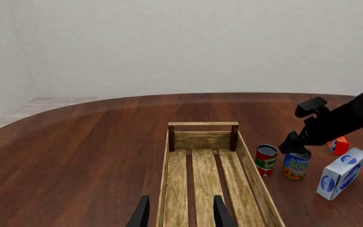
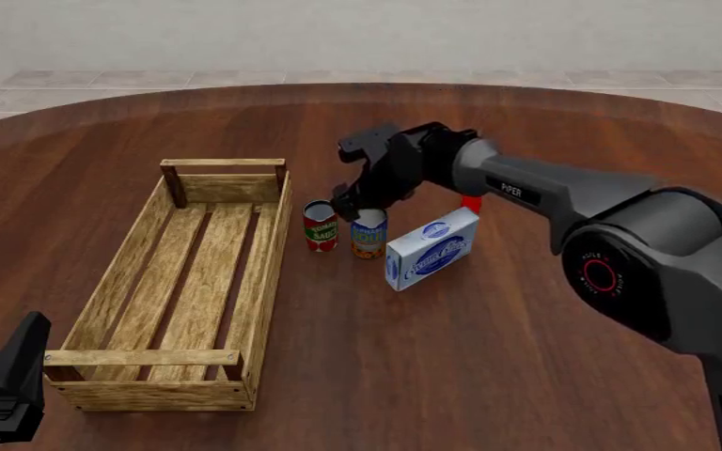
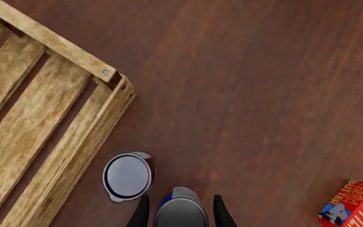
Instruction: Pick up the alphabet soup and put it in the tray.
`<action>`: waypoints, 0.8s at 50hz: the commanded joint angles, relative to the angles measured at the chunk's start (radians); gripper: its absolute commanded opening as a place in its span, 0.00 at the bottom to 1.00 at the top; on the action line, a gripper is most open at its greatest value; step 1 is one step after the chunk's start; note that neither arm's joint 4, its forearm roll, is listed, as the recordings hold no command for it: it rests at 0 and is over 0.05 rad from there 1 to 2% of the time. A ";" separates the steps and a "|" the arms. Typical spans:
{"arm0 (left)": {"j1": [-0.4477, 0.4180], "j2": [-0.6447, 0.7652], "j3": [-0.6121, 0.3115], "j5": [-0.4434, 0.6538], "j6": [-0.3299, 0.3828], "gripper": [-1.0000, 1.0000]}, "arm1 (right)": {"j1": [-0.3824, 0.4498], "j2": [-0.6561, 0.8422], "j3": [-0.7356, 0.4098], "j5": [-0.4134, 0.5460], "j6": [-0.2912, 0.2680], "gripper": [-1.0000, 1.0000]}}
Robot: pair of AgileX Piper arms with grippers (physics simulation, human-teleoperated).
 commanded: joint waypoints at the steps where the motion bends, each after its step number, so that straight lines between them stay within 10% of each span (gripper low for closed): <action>1: 0.000 0.000 0.000 0.000 0.000 1.00 | -0.005 0.005 0.000 -0.002 -0.001 1.00; 40: 0.000 0.000 0.000 0.000 0.000 1.00 | 0.007 0.032 0.025 -0.032 0.024 1.00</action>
